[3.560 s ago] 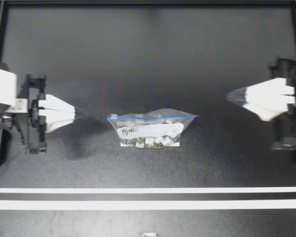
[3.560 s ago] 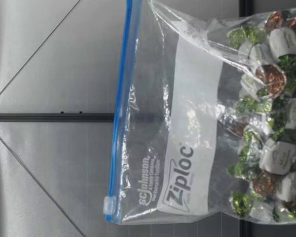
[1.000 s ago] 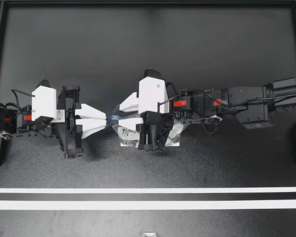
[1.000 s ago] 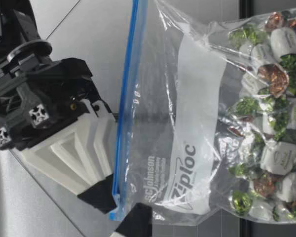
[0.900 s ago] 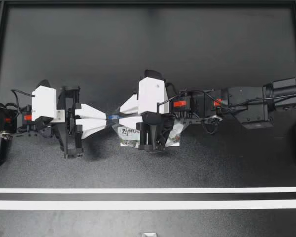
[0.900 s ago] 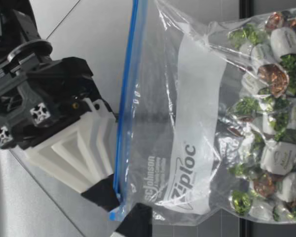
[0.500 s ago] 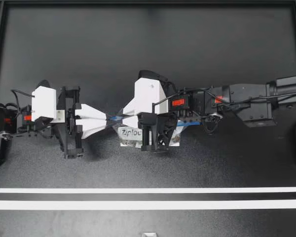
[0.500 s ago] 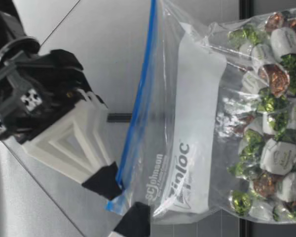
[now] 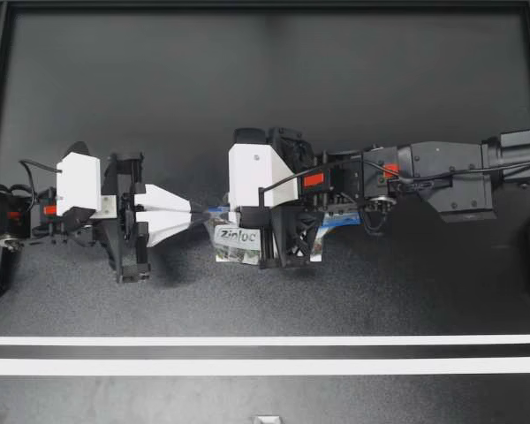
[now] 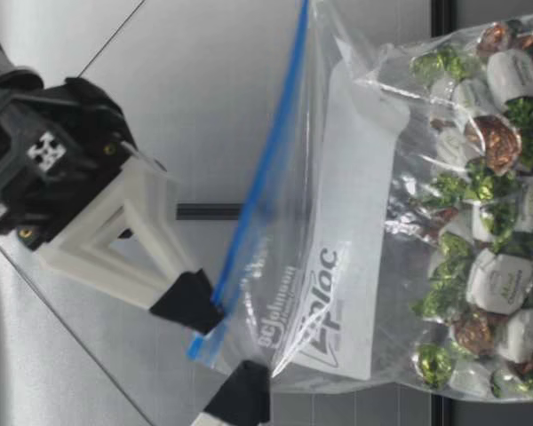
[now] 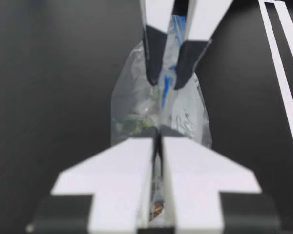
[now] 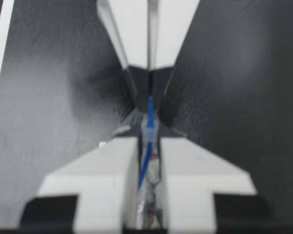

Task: Slide open the ziploc bag.

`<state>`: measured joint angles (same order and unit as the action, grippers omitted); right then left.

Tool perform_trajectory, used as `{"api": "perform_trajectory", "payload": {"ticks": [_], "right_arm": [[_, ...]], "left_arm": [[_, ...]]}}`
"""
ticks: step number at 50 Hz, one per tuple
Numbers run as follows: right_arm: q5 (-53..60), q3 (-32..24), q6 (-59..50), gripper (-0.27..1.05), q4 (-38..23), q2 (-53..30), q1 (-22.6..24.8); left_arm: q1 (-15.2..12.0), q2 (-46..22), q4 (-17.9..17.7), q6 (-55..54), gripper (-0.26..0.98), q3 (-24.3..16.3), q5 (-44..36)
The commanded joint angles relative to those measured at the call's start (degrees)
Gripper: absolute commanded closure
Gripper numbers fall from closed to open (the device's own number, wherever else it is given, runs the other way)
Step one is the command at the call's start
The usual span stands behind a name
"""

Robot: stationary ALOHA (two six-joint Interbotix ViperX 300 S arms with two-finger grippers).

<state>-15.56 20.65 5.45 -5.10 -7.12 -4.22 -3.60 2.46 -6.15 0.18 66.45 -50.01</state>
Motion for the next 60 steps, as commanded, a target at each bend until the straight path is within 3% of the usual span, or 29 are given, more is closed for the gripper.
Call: {"api": "perform_trajectory", "payload": {"ticks": [1,14,33,46,60], "right_arm": [[0.53,-2.11,0.09,0.88,-0.09,1.32,0.09],[-5.63,-4.39,0.26,0.88,-0.09,0.7,0.09],[-28.13,-13.45,8.35,0.88,0.7,-2.72,0.09],[-34.45,-13.18,8.79,0.88,0.62,-1.32,-0.44],[-39.11,-9.32,8.96,0.88,0.44,2.2,-1.49]], "left_arm": [[-0.18,0.44,0.53,0.26,0.83,-0.79,0.18],[-0.18,0.79,0.7,0.18,0.88,-0.97,1.14],[-0.18,0.7,-0.79,0.18,0.89,-0.44,0.7],[-0.18,0.79,-1.41,0.18,0.89,0.26,0.62],[-0.18,0.79,-1.93,0.26,0.89,0.88,0.62]]}}
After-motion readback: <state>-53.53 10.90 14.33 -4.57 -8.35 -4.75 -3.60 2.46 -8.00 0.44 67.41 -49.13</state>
